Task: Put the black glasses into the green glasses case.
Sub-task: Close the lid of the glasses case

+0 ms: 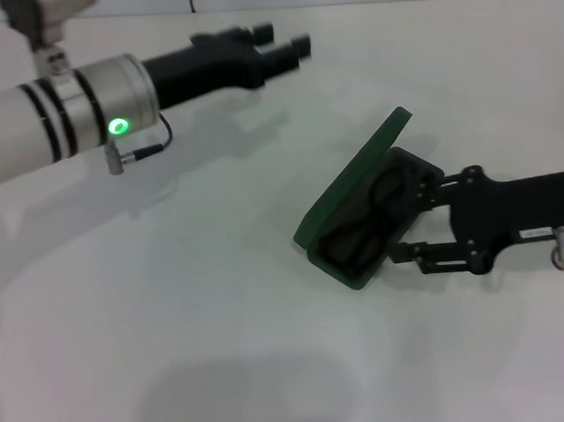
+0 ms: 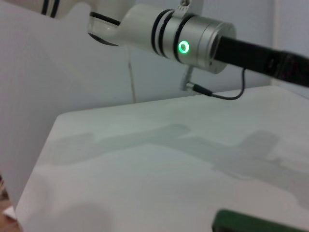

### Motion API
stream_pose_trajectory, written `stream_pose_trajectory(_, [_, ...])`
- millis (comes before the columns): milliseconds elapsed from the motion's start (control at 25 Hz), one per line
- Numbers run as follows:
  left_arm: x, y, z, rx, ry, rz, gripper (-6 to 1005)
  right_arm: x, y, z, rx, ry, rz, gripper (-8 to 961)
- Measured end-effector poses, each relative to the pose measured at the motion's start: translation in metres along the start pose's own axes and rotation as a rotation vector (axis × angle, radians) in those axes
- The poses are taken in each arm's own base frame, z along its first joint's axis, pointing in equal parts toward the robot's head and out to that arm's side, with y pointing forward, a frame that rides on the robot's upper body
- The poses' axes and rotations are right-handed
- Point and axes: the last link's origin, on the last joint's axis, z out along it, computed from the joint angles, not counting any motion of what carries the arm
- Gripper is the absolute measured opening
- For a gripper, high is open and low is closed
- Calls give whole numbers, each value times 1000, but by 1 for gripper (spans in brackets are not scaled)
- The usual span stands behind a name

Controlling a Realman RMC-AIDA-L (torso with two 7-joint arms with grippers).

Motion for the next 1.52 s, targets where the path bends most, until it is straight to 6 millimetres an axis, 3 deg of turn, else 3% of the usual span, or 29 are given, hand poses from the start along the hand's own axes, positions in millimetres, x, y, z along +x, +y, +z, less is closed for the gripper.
stream_pose_trajectory(120, [3, 1, -11, -10, 88, -11, 633, -16, -2, 4, -13, 19, -87, 518])
stream_pose_trajectory(320, [0, 0, -20, -11, 113, -28, 633, -40, -5, -8, 24, 54, -261, 517])
stream_pose_trajectory(480, [-5, 0, -22, -6, 110, -38, 633, -59, -17, -13, 87, 189, -400, 519])
stream_pose_trajectory(640, [-9, 1, -21, -5, 107, -45, 633, -88, -41, -3, 131, 360, -497, 522])
stream_pose_trajectory(800, [-12, 2, -19, -8, 100, -60, 633, -110, -51, 16, 92, 490, -594, 523])
stream_pose_trajectory(1040, [-18, 2, -18, -1, 102, -86, 633, -120, -46, 45, 19, 591, -728, 527])
stream_pose_trajectory(1240, [-20, 1, -18, 8, 122, -105, 633, -126, -44, 55, -16, 620, -780, 527])
stream_pose_trajectory(1520, [-21, 2, -18, 3, 118, -113, 633, -115, -41, 63, -36, 681, -810, 526])
